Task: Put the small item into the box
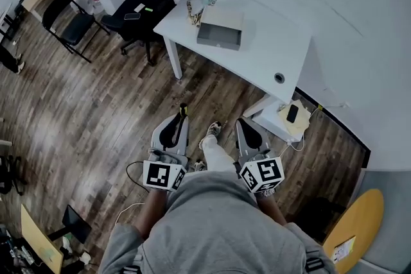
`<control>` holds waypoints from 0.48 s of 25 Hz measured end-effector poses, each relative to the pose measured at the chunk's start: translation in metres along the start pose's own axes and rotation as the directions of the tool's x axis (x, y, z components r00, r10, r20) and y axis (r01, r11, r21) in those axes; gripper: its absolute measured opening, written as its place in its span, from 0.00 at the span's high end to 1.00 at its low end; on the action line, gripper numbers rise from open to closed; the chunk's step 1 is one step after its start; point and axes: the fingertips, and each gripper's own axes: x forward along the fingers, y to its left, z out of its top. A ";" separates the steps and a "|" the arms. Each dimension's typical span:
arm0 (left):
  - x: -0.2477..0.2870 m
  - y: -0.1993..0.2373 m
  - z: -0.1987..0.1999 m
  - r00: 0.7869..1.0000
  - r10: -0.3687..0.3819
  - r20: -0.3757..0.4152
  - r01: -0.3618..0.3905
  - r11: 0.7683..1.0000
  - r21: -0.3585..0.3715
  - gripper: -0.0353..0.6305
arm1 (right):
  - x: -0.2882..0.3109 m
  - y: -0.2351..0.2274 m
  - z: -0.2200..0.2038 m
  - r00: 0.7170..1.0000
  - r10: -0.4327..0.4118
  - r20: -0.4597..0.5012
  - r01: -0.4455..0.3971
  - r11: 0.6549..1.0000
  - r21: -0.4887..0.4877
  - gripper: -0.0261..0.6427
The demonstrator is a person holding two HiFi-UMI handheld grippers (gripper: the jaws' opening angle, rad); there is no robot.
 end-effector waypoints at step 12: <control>0.080 0.041 -0.003 1.000 -0.008 -0.017 0.008 1.000 0.013 0.88 | 0.083 -0.026 0.012 0.999 0.021 -0.024 -0.020 1.000 0.013 0.94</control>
